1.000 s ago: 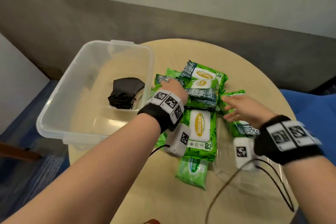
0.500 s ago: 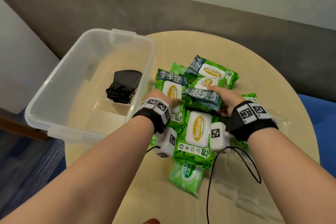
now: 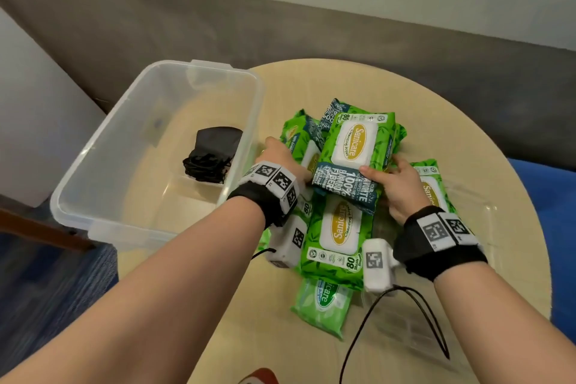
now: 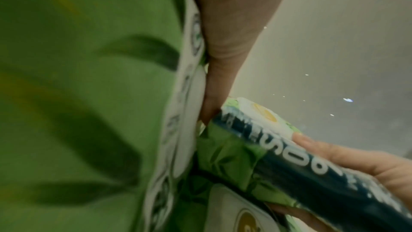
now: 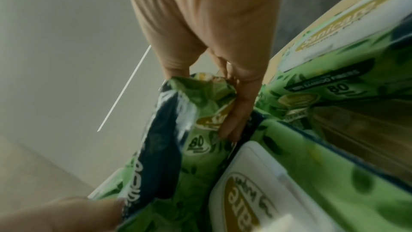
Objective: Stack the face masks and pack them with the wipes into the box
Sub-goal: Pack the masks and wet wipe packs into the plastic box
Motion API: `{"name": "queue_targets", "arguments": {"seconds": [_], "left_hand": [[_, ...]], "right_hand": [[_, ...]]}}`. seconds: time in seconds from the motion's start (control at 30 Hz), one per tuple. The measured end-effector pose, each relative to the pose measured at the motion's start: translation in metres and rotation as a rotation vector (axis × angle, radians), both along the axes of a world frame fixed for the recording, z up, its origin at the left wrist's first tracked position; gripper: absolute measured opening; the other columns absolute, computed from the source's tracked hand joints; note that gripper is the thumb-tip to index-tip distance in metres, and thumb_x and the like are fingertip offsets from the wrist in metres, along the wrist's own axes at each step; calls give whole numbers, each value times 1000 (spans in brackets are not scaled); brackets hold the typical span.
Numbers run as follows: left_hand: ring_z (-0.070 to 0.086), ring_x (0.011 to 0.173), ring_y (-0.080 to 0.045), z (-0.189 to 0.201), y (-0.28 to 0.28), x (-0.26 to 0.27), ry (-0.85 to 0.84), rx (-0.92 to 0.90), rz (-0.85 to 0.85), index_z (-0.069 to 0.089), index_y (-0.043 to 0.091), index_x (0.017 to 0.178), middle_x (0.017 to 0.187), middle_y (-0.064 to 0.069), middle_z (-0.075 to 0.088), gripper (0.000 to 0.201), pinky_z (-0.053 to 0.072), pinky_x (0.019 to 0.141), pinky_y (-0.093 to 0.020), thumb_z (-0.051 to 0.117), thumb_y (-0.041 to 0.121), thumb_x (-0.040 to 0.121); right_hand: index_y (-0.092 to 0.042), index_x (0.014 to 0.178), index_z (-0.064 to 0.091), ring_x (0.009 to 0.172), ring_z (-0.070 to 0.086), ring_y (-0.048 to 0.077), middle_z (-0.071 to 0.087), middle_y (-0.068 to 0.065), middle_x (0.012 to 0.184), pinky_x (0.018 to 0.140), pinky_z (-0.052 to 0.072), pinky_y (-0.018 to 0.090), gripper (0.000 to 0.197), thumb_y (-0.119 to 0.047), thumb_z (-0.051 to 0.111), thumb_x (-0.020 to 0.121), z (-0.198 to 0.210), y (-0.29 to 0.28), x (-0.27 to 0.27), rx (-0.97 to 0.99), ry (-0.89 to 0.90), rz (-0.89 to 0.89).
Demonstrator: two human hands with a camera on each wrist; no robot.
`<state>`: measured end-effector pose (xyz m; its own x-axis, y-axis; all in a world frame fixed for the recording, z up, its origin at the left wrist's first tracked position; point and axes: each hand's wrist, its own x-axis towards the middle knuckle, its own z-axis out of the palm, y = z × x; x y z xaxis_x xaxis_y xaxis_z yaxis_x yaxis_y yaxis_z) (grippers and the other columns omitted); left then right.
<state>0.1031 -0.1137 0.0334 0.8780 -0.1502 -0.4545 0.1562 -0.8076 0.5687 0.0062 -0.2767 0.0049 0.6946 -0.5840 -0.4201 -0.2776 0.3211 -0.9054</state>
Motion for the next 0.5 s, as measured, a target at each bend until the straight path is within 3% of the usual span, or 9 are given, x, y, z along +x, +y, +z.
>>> {"name": "queue_targets", "arguments": {"seconds": [0.1,0.17,0.23,0.33,0.43,0.5], "left_hand": [[56,89,-27,10,4,-7,-25,39,-116,39,7,108,89,-5,52,64,48,63,-33,81,29,66],[52,79,-22,22,10,-15,-89,43,-171,43,9,95,76,-1,46,56,39,50,-27,82,34,65],[45,68,-16,39,18,-22,-158,9,-199,42,12,85,71,2,41,51,30,46,-26,82,36,65],[43,62,-13,76,36,-25,-210,-108,-213,43,15,75,72,1,46,48,36,50,-29,84,38,62],[63,79,-21,120,63,-21,-253,-231,-242,63,12,91,87,-4,67,49,54,68,-37,86,39,56],[64,85,-22,150,85,-15,-307,-245,-227,64,13,96,92,-3,68,58,55,73,-38,86,43,52]], "right_hand": [[-10,131,45,106,61,23,59,7,121,91,50,42,66,7,70,72,4,8,-20,-13,-87,-22],[-10,125,50,103,63,20,62,7,121,89,53,38,73,-6,78,58,9,13,-37,40,-146,-45],[-9,124,53,105,64,22,63,9,122,90,52,40,80,-21,79,49,13,17,-53,135,-195,-70],[-11,120,57,111,61,24,65,8,120,92,49,46,61,-17,71,61,23,21,-70,255,-277,-86],[-12,102,68,95,67,15,72,1,100,76,57,32,35,-7,58,68,43,31,-77,276,-383,-59],[-13,104,66,97,67,15,72,-1,100,81,56,34,37,-5,56,69,64,44,-75,240,-426,-6]]}}
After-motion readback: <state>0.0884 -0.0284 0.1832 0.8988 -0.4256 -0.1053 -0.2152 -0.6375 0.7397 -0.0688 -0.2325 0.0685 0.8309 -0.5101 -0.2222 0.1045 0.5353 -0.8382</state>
